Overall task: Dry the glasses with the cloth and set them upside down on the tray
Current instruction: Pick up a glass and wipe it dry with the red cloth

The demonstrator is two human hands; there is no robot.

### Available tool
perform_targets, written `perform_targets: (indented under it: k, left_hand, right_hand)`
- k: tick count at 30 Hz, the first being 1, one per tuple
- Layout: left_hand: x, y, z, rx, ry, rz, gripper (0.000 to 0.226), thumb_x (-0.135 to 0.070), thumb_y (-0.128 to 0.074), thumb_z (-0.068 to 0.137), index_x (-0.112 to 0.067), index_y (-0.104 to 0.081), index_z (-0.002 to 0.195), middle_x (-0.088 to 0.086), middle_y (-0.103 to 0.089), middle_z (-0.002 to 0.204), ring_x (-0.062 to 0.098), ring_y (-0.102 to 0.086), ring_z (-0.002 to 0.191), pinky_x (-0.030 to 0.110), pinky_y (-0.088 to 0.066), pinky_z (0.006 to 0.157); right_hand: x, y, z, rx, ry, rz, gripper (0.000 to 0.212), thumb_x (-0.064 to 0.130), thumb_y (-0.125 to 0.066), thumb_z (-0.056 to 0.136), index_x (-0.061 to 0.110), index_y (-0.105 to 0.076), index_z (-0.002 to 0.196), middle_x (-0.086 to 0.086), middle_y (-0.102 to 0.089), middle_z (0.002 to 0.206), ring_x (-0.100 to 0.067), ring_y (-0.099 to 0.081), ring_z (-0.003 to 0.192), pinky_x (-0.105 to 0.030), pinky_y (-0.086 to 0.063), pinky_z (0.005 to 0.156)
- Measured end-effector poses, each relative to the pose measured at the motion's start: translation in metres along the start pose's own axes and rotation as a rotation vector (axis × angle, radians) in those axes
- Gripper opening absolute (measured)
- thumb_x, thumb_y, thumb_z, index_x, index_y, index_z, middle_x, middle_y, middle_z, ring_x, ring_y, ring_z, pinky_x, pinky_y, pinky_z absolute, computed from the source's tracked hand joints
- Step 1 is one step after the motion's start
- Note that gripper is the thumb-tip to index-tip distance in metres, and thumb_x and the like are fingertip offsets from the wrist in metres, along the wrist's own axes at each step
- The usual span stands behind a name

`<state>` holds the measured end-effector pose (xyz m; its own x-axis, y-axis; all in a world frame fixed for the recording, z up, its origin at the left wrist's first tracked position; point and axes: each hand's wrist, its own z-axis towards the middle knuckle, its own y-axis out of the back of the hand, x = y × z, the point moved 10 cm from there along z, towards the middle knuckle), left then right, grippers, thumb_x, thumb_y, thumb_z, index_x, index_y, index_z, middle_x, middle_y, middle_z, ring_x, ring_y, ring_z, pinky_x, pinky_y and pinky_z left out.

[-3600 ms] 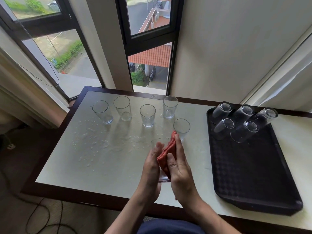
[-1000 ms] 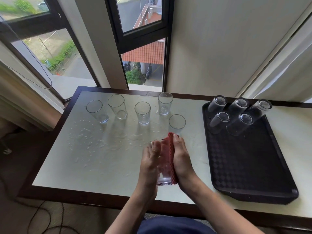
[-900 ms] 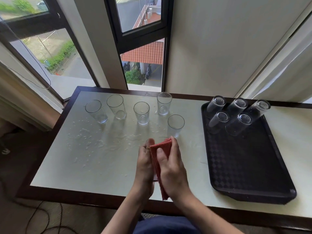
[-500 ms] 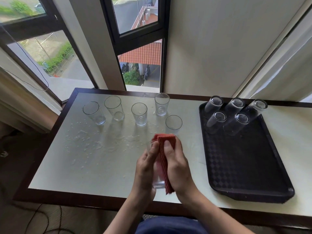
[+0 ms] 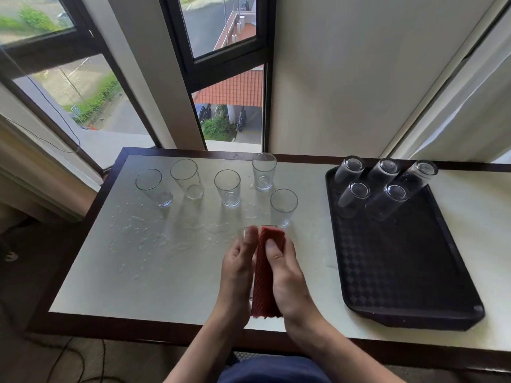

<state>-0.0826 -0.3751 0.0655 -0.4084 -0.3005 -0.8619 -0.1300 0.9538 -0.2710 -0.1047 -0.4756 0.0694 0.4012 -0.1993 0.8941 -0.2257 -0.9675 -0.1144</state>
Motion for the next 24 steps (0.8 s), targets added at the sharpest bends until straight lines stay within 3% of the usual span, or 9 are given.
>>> perform_targets:
  k: [2,6,9,11,14,17,19,22,24]
  left_hand:
    - [0.000,0.009,0.004,-0.049,-0.035,0.050,0.089,-0.077,-0.075,0.062,-0.010,-0.066,0.120,0.027,-0.071,0.110,0.045,-0.068,0.107,0.063,-0.049,0.100]
    - [0.007,0.013,0.001,-0.086,-0.043,0.096,0.077,-0.077,-0.070,0.067,-0.020,-0.065,0.119,0.009,-0.077,0.107,0.030,-0.074,0.102,0.059,-0.053,0.098]
    - [0.013,0.001,-0.002,-0.013,-0.021,0.084,0.080,-0.068,-0.075,0.066,-0.010,-0.062,0.120,0.008,-0.076,0.108,0.026,-0.073,0.105,0.046,-0.056,0.095]
    - [0.010,-0.005,-0.004,0.023,-0.037,0.105,0.072,-0.062,-0.077,0.066,-0.004,-0.066,0.108,0.013,-0.075,0.097,0.023,-0.073,0.097,0.034,-0.056,0.084]
    - [0.008,-0.003,-0.002,0.031,-0.020,0.140,0.054,-0.059,-0.082,0.072,-0.008,-0.074,0.089,0.023,-0.074,0.091,0.023,-0.070,0.086,0.036,-0.053,0.080]
    - [0.012,0.004,0.002,-0.014,0.013,0.152,0.065,-0.065,-0.079,0.069,-0.010,-0.073,0.104,0.010,-0.078,0.099,0.022,-0.074,0.096,0.037,-0.055,0.091]
    - [0.019,0.006,0.004,-0.039,0.030,0.162,0.072,-0.071,-0.072,0.073,-0.013,-0.066,0.115,0.008,-0.078,0.104,0.023,-0.075,0.099,0.046,-0.054,0.098]
    - [0.028,-0.002,0.001,-0.040,0.049,0.146,0.036,-0.053,-0.056,0.097,-0.019,-0.065,0.102,0.005,-0.077,0.092,0.013,-0.074,0.085,0.035,-0.054,0.084]
    - [0.032,-0.013,0.000,-0.001,0.063,0.123,0.044,-0.050,-0.074,0.085,-0.014,-0.066,0.108,0.006,-0.078,0.095,0.011,-0.074,0.090,0.031,-0.053,0.086]
  right_hand:
    - [-0.005,0.002,0.001,-0.011,-0.025,0.050,0.031,0.048,-0.051,0.095,0.028,-0.058,0.117,-0.001,-0.072,0.103,-0.010,-0.071,0.090,-0.034,-0.055,0.086]
    - [-0.007,-0.003,0.002,0.044,-0.169,0.326,0.056,0.055,-0.048,0.089,0.008,-0.065,0.115,-0.019,-0.075,0.101,-0.030,-0.073,0.087,-0.055,-0.056,0.089]
    - [-0.006,0.003,0.005,-0.025,-0.118,0.240,0.066,0.065,-0.050,0.083,0.008,-0.069,0.112,-0.017,-0.075,0.101,-0.033,-0.073,0.092,-0.056,-0.056,0.088]
    - [-0.006,0.009,0.005,-0.084,-0.064,0.147,0.079,0.082,-0.052,0.072,0.015,-0.071,0.109,-0.013,-0.076,0.100,-0.033,-0.073,0.095,-0.060,-0.054,0.090]
    - [-0.016,0.015,0.008,-0.143,-0.064,0.071,0.091,0.096,-0.050,0.056,0.021,-0.070,0.103,-0.012,-0.075,0.097,-0.034,-0.072,0.093,-0.057,-0.055,0.089]
    - [-0.027,0.027,0.025,-0.183,-0.084,-0.050,0.091,0.101,-0.037,0.060,0.025,-0.069,0.101,-0.006,-0.077,0.090,-0.031,-0.073,0.085,-0.055,-0.055,0.087]
    - [-0.032,0.038,0.037,-0.228,-0.100,-0.112,0.090,0.102,-0.033,0.058,0.027,-0.067,0.094,-0.004,-0.076,0.084,-0.031,-0.073,0.082,-0.055,-0.055,0.086]
    - [-0.034,0.050,0.039,-0.293,-0.129,-0.163,0.081,0.095,-0.035,0.064,0.024,-0.064,0.092,-0.007,-0.074,0.088,-0.035,-0.071,0.086,-0.055,-0.055,0.085]
    - [-0.036,0.046,0.030,-0.279,-0.154,-0.098,0.074,0.089,-0.042,0.067,0.025,-0.062,0.098,-0.009,-0.074,0.095,-0.033,-0.071,0.091,-0.054,-0.054,0.089]
